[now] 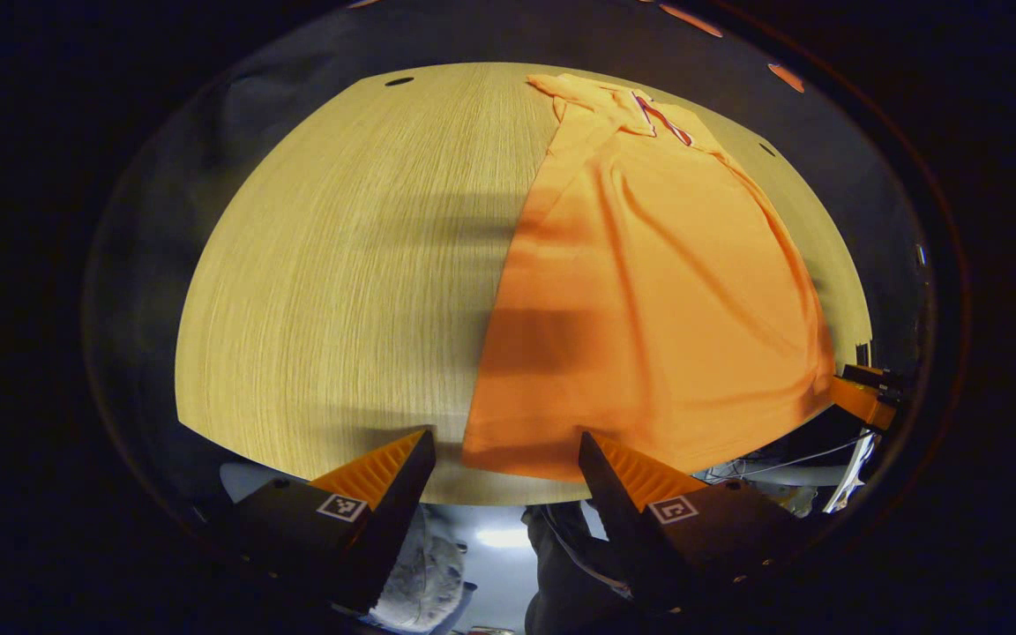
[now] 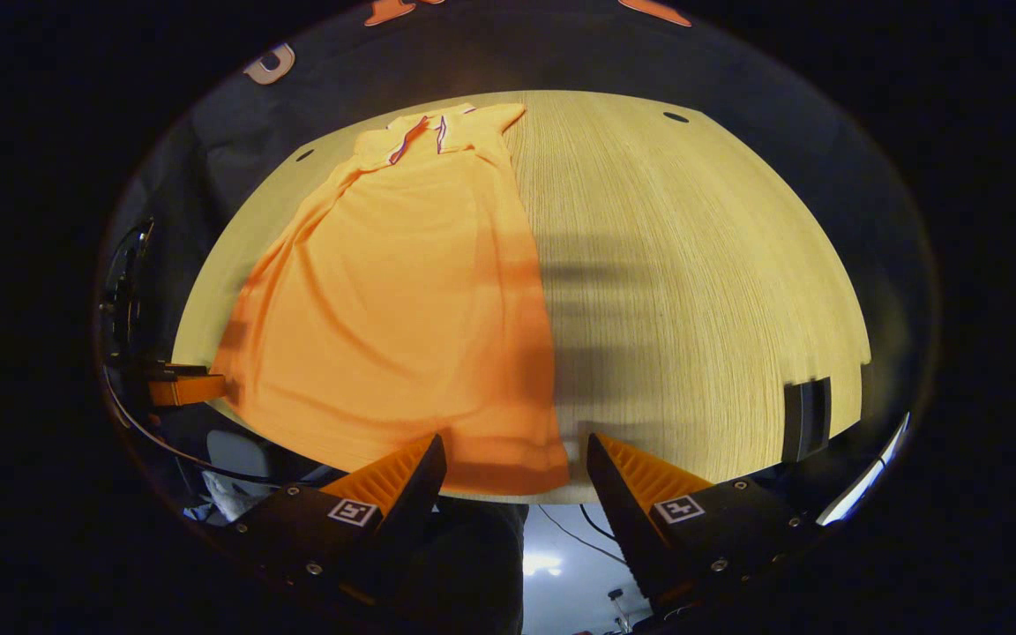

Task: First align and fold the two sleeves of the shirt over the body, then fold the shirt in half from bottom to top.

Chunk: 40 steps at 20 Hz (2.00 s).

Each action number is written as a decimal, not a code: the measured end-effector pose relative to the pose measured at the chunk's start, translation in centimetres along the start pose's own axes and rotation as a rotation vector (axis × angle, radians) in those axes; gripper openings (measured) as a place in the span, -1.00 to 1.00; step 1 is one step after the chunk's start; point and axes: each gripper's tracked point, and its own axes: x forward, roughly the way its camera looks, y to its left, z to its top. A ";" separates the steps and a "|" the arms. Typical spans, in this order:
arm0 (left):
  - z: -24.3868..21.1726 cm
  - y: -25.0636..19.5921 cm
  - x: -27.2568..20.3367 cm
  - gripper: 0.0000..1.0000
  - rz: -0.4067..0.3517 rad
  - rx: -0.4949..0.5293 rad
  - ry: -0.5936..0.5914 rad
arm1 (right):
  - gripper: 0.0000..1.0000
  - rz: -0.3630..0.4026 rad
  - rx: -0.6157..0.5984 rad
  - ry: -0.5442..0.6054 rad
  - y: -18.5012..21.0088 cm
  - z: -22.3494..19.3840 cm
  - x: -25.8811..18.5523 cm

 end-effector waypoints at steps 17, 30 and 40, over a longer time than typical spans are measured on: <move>-0.3 0.4 -0.2 0.94 0.059 -0.001 0.106 | 0.91 -0.082 -0.036 0.201 0.2 -2.1 -0.4; -0.6 -3.7 0.0 -0.80 0.023 0.090 0.154 | -0.82 0.024 0.058 0.283 1.4 -2.6 -0.9; 0.1 -4.5 0.0 -0.99 -0.045 -0.013 0.116 | -0.83 0.092 0.056 0.315 3.0 -2.2 -1.2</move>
